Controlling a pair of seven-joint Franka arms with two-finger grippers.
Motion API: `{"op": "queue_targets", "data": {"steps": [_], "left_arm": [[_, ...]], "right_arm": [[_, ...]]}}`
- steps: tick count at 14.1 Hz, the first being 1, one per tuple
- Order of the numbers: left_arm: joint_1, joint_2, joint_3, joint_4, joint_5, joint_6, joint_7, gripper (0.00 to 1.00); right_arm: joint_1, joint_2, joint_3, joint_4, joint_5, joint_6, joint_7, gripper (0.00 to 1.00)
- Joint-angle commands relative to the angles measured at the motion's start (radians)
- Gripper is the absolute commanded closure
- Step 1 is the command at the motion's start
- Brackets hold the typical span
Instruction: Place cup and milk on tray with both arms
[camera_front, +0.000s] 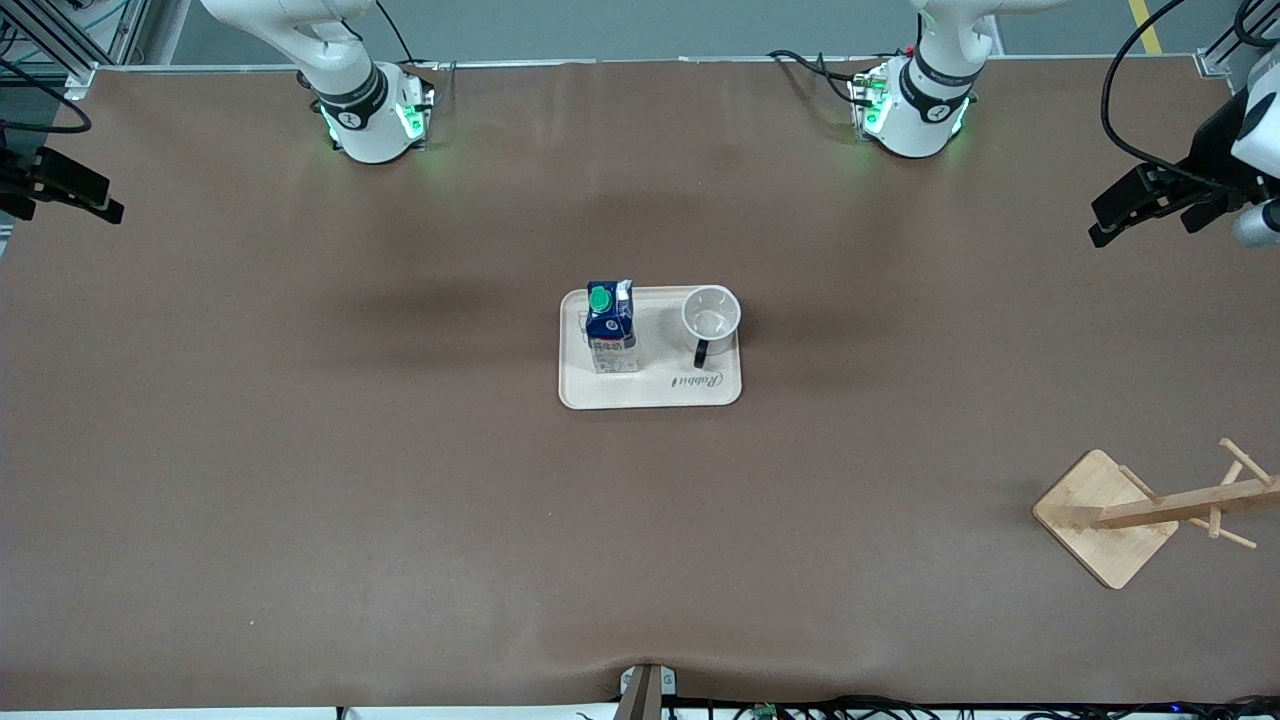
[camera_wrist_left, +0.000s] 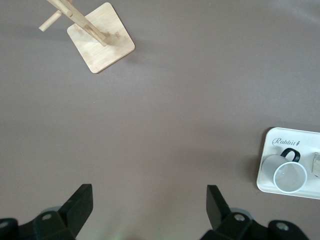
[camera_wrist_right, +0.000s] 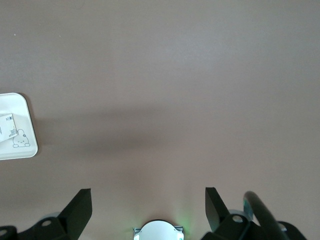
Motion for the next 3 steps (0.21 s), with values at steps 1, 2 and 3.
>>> {"op": "queue_targets", "data": {"steps": [1,2,3], "left_arm": [[0.000,0.020,-0.011,0.019,-0.010,-0.010,0.012,0.00],[0.002,0.022,-0.013,0.021,-0.009,-0.010,0.012,0.00],[0.000,0.023,-0.013,0.023,-0.007,-0.010,0.012,0.00]], "right_arm": [[-0.025,-0.018,0.007,-0.010,0.030,0.007,-0.011,0.00],[-0.027,-0.016,0.007,-0.010,0.030,0.007,-0.011,0.00],[-0.028,-0.016,0.007,-0.010,0.030,0.005,-0.011,0.00]]}}
